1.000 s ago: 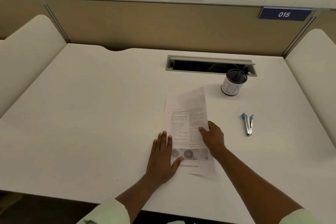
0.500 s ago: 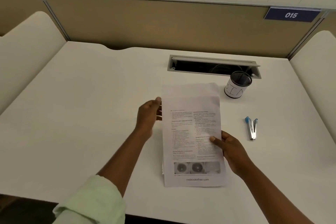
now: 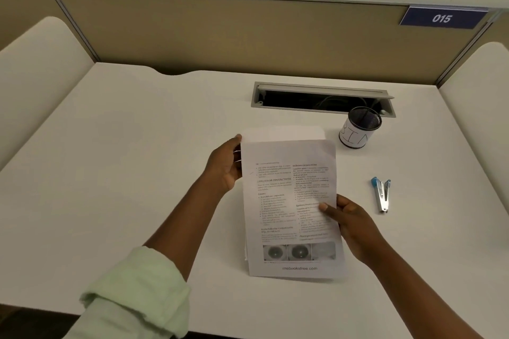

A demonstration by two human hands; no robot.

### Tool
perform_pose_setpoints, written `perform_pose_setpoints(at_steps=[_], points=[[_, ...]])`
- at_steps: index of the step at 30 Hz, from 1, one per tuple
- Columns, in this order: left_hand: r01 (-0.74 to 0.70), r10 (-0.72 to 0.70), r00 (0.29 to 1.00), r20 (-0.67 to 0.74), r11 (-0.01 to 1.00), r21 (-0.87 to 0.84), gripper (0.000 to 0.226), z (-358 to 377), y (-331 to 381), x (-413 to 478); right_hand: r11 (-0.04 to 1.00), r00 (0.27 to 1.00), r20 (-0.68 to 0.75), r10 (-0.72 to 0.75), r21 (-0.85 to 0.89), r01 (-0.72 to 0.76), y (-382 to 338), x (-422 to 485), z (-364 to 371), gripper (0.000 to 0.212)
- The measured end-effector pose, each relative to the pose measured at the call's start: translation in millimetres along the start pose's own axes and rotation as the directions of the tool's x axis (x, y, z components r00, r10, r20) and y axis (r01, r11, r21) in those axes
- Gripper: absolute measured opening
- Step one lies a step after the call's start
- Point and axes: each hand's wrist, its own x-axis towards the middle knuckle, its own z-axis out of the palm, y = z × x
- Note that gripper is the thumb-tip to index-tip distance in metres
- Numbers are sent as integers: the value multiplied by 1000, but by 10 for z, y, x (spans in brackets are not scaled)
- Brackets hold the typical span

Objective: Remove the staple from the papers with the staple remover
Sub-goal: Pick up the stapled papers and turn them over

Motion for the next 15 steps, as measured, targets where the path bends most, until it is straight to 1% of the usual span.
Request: perform_pose_setpoints(at_steps=[2, 3, 4, 5, 6, 8, 9, 10, 11, 12, 13, 14, 15], points=[[-16, 8, 998, 64, 992, 126, 54, -23, -29, -18, 1000, 1000, -22, 8, 16, -8, 1, 27, -12, 36], [-29, 8, 995, 101, 979, 202, 62, -34, -52, -38, 1000, 1000, -29, 12, 22, -11, 3, 44, -20, 36], [-50, 13, 991, 136, 961, 271, 63, -45, -84, -60, 1000, 999, -33, 14, 26, -13, 4, 59, -28, 35], [-81, 25, 985, 170, 941, 327, 56, -54, -122, -73, 999, 999, -38, 16, 32, -15, 4, 76, -37, 35], [-113, 43, 980, 195, 924, 366, 45, -63, -167, -83, 999, 999, -46, 19, 30, -18, 9, 92, -48, 35], [-150, 79, 978, 192, 908, 392, 25, -77, -256, -96, 1000, 996, -90, 24, -8, -25, 17, 122, -46, 36], [-156, 95, 980, 173, 908, 388, 21, -74, -292, -96, 997, 990, -142, 18, -69, -28, 16, 133, -32, 36], [-160, 108, 982, 154, 911, 379, 17, -72, -318, -103, 983, 975, -220, -15, -179, -25, 6, 140, -5, 38], [-162, 120, 984, 136, 914, 371, 15, -62, -337, -113, 943, 950, -300, -84, -331, -21, -13, 141, 29, 43], [-163, 128, 985, 119, 917, 365, 13, -47, -349, -128, 875, 918, -353, -182, -485, -13, -35, 136, 69, 51], [-165, 135, 985, 107, 919, 358, 12, -28, -356, -148, 805, 887, -359, -290, -593, 23, -66, 125, 119, 59], [-169, 143, 985, 98, 920, 353, 12, 1, -365, -172, 758, 867, -327, -375, -647, 84, -113, 114, 180, 64], [-178, 154, 983, 96, 917, 357, 12, 36, -377, -202, 735, 864, -274, -423, -661, 150, -173, 101, 255, 66]])
